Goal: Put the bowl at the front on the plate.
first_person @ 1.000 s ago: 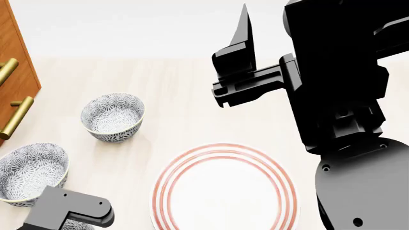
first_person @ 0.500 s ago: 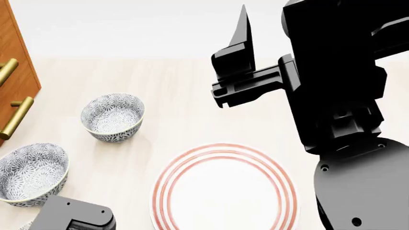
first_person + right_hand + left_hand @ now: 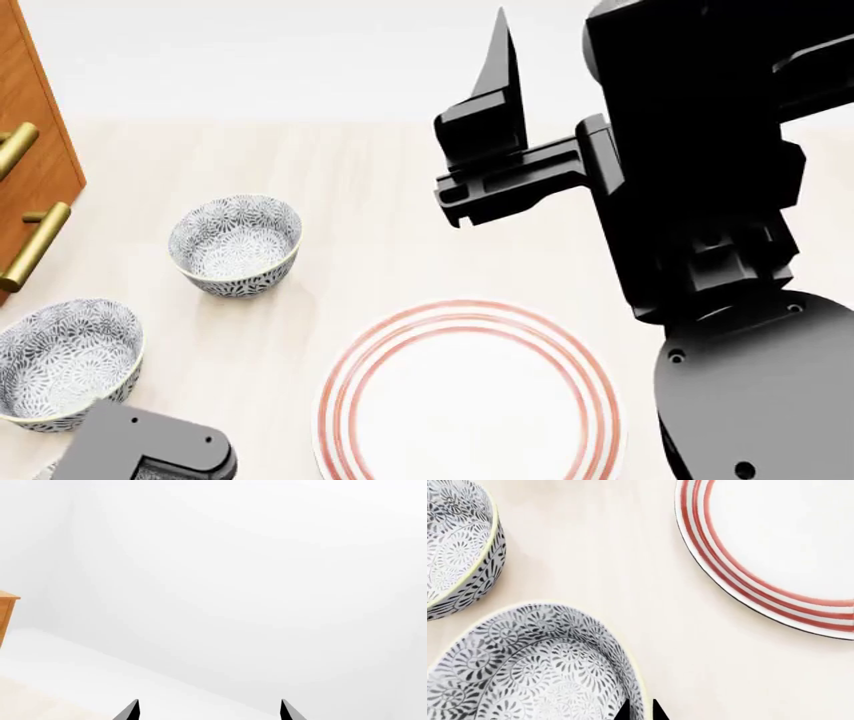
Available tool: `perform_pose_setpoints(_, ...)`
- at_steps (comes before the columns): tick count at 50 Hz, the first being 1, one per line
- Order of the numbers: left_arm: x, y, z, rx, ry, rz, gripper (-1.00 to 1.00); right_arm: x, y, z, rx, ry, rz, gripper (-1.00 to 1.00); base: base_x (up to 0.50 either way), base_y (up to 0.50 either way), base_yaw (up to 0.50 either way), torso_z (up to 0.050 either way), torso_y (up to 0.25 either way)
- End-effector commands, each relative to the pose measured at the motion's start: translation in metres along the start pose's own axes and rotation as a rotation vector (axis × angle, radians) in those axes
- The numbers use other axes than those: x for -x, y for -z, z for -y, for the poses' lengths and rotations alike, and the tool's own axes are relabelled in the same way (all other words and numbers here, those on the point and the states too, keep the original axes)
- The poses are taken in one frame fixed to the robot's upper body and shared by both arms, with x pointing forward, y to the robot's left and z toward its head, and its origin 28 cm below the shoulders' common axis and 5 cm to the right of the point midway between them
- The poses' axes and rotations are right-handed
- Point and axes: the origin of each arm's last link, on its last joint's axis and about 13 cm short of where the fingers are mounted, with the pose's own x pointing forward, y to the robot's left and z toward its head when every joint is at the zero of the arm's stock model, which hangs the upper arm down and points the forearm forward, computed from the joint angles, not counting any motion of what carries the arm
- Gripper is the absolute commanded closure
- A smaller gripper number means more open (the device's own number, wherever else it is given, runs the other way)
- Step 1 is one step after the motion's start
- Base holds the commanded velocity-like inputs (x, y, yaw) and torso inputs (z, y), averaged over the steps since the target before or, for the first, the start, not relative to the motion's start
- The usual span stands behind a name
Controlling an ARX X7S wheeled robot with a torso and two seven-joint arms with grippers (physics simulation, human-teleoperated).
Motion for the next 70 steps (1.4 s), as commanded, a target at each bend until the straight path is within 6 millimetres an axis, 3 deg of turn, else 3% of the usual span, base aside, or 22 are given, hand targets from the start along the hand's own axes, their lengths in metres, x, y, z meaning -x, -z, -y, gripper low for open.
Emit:
perform_pose_setpoints(1,-0.003,0.001,0.0,-0.021,-0.028,0.104,1.0,0.0,0.001,0.0,-0.001,0.0,0.003,-1.0,0.0,0.0,0.0,0.0,0.0)
perform_pose_setpoints(62,0.007,-0.02,0.0,-0.065,-0.076,0.45,1.0,0.005,0.002,0.001,0.0,0.014,0.014,-1.0,0.0,0.0,0.0,0.0,0.0)
perform_pose_setpoints(70,0.016,-0.031,0.002,-0.056,-0.047,0.5,1.0,0.003,0.002,0.001,0.003,0.011,0.016,-1.0,0.0,0.0,0.0,0.0,0.0)
